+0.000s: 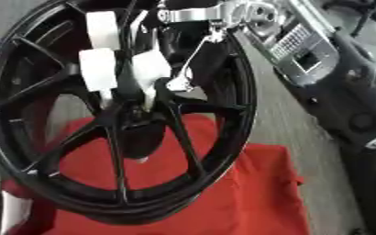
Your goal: Pull the pin out of the wheel hub.
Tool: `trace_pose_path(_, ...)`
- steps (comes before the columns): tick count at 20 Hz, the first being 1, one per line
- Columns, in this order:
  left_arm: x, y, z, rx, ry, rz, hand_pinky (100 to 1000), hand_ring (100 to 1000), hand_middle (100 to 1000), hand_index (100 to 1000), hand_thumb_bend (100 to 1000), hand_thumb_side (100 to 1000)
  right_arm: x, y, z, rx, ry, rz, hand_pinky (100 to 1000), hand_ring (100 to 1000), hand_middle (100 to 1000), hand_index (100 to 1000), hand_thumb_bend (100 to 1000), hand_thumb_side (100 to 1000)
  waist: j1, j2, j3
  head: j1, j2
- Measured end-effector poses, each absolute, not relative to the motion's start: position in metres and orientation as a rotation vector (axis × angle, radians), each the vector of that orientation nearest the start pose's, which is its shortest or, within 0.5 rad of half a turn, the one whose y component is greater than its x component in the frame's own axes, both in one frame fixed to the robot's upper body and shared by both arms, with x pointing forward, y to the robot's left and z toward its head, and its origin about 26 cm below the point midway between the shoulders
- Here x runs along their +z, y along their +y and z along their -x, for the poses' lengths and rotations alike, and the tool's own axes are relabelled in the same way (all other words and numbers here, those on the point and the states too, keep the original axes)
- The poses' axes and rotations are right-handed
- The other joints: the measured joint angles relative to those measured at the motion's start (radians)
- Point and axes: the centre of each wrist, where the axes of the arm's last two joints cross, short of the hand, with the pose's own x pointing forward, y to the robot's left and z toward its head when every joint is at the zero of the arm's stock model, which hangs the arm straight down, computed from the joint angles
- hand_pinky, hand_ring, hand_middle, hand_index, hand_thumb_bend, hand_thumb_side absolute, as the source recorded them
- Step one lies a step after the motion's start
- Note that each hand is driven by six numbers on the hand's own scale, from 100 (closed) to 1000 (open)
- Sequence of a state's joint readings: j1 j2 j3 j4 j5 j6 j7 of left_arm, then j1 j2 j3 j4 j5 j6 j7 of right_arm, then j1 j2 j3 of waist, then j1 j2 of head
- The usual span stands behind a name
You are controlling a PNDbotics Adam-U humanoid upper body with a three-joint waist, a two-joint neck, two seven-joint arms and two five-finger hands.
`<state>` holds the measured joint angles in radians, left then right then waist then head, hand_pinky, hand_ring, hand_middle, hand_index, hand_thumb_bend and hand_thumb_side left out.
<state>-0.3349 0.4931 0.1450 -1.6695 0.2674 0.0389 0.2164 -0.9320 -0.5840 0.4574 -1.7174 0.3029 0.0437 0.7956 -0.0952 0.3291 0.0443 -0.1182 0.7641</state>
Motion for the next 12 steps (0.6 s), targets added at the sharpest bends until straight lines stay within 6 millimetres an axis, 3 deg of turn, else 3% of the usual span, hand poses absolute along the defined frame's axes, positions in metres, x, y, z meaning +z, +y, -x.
trace_pose_path(11,0.1757,0.3539,-0.3393,0.063,-2.014,-0.328,718,835,719,790,100,769,0.2985,-0.1595,-0.357,1.966,-1.658,0.283,735,589,604,712,299,104,-0.001,0.001,0.004,-0.008,0.0)
trace_pose_path(12,0.1757,0.3539,-0.3393,0.062,-2.014,-0.327,718,835,719,790,100,770,0.2983,-0.1593,-0.3573,1.963,-1.659,0.282,724,569,566,675,285,100,-0.001,0.001,0.004,-0.008,0.0)
